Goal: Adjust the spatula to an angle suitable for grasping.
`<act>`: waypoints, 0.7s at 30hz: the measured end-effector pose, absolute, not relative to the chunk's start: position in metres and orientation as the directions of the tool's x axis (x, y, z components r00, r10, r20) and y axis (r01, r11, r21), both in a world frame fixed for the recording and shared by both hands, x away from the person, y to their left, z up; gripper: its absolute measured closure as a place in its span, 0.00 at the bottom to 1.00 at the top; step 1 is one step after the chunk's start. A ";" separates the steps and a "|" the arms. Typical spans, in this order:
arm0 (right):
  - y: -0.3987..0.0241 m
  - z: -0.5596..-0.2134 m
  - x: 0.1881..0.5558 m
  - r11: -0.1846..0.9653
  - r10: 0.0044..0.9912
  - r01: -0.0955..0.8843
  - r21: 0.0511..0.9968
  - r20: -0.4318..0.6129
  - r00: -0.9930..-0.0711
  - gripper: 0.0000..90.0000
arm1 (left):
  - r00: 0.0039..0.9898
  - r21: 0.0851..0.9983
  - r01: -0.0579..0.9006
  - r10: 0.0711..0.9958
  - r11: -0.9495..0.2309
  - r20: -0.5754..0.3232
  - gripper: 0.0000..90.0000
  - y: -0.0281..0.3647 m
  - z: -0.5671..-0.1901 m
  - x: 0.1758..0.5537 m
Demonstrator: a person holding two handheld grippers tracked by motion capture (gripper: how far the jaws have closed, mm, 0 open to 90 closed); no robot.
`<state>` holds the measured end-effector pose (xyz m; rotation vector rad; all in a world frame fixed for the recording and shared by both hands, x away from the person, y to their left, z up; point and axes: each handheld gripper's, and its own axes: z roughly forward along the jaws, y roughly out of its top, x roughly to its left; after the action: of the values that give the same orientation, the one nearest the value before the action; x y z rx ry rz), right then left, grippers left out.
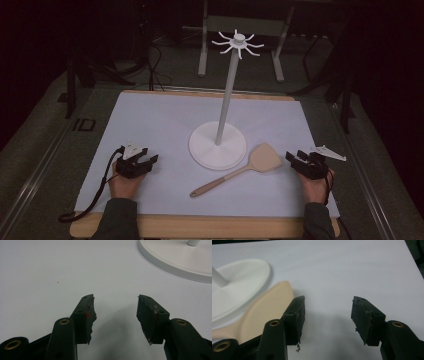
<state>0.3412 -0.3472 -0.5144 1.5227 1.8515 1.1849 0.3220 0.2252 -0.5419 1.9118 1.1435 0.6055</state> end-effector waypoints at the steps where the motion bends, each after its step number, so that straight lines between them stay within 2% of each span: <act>1: -0.345 -0.512 0.342 0.022 0.943 0.544 0.839 0.163 -0.289 0.50 | 0.475 0.830 0.491 0.880 -0.262 -0.003 0.53 0.225 -0.542 0.322; 11: -0.301 -0.491 0.343 0.188 0.900 0.511 0.839 0.062 -0.432 0.62 | 0.476 0.831 0.490 0.880 -0.264 -0.001 0.53 0.225 -0.542 0.322; 18: -0.270 -0.491 0.347 0.295 0.848 0.500 0.814 0.018 -0.529 0.65 | 0.477 0.830 0.491 0.879 -0.265 -0.002 0.53 0.225 -0.542 0.322; 20: -0.261 -0.493 0.349 0.323 0.837 0.500 0.804 0.004 -0.548 0.70 | 0.478 0.830 0.491 0.879 -0.266 -0.001 0.53 0.225 -0.542 0.322; 21: -0.257 -0.494 0.351 0.340 0.828 0.499 0.797 -0.002 -0.561 0.77 | 0.477 0.830 0.492 0.879 -0.265 -0.002 0.52 0.225 -0.542 0.322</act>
<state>0.3509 -0.2571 -0.4938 1.1664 2.2007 1.0923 0.3221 0.2250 -0.5419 1.9147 1.1406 0.6045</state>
